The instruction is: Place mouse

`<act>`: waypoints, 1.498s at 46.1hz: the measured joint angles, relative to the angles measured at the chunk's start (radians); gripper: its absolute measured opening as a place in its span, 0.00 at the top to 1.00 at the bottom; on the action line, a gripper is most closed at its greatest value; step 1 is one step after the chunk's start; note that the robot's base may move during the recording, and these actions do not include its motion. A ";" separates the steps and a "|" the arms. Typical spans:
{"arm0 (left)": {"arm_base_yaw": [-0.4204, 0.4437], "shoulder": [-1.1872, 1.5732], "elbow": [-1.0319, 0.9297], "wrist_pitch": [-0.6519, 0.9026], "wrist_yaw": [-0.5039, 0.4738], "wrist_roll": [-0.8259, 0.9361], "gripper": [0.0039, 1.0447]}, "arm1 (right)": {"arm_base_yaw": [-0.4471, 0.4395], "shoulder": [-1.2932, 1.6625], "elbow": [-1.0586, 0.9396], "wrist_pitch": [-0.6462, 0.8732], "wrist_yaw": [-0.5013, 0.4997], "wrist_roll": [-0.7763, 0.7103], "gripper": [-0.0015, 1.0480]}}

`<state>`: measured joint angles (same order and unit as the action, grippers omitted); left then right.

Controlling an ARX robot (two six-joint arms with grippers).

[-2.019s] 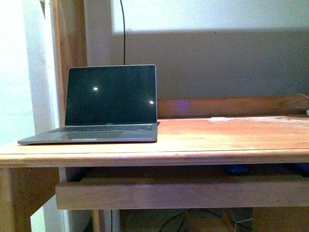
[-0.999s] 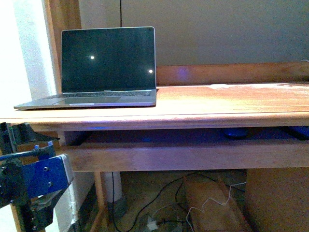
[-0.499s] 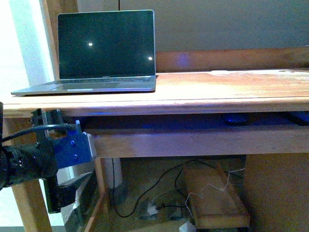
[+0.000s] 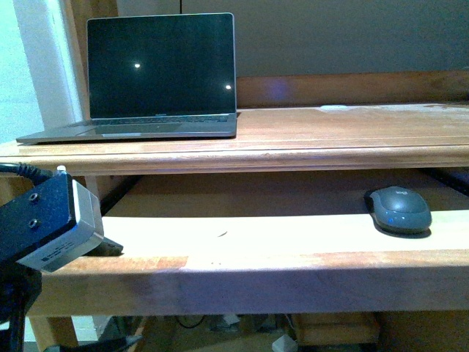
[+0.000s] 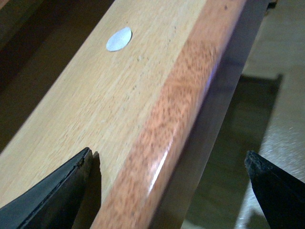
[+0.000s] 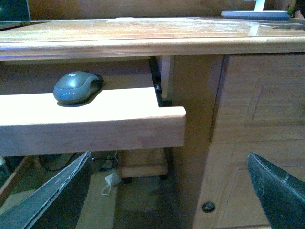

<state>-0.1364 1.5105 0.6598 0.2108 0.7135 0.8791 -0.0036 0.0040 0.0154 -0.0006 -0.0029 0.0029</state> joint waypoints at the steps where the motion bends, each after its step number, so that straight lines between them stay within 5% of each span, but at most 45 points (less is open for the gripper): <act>1: -0.006 -0.016 -0.011 0.010 0.003 -0.045 0.07 | 0.000 0.000 0.000 0.000 0.000 0.000 0.07; 9: -0.059 -0.146 -0.103 0.137 0.016 -0.399 0.07 | 0.000 0.000 0.000 0.000 0.000 0.000 0.07; 16: -0.105 -0.297 -0.123 0.249 -0.109 -0.699 0.07 | 0.000 0.000 0.000 0.000 0.000 0.000 0.07; 25: -0.143 -0.514 -0.211 0.274 -0.359 -1.058 0.07 | 0.000 0.000 0.000 0.000 0.000 0.000 0.07; 36: -0.266 -0.943 -0.362 0.007 -0.674 -1.213 0.07 | 0.000 0.000 0.000 0.000 0.000 0.000 0.07; 40: -0.370 -1.096 -0.415 -0.083 -0.986 -1.104 0.19 | 0.000 0.000 0.000 0.000 0.000 0.000 0.07; 43: -0.372 -1.199 -0.457 -0.148 -1.103 -1.023 0.28 | 0.000 0.000 0.000 0.000 0.001 0.000 0.07; 52: -0.156 -1.375 -0.534 -0.199 -0.986 -0.911 0.63 | 0.000 0.006 0.002 -0.008 -0.007 0.008 0.07; 56: -0.112 -1.392 -0.547 -0.204 -0.945 -0.901 0.75 | 0.002 0.091 0.042 -0.076 -0.027 0.071 0.07; 62: -0.050 -1.418 -0.567 -0.206 -0.892 -0.897 0.96 | 0.035 0.331 0.138 0.042 0.035 0.157 0.07; 69: 0.117 -1.447 -0.589 -0.216 -0.731 -0.891 0.98 | 0.201 0.556 0.304 0.113 0.161 0.188 0.07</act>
<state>-0.0196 0.0635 0.0708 -0.0051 -0.0177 -0.0116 0.1970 0.5598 0.3191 0.1123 0.1581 0.1909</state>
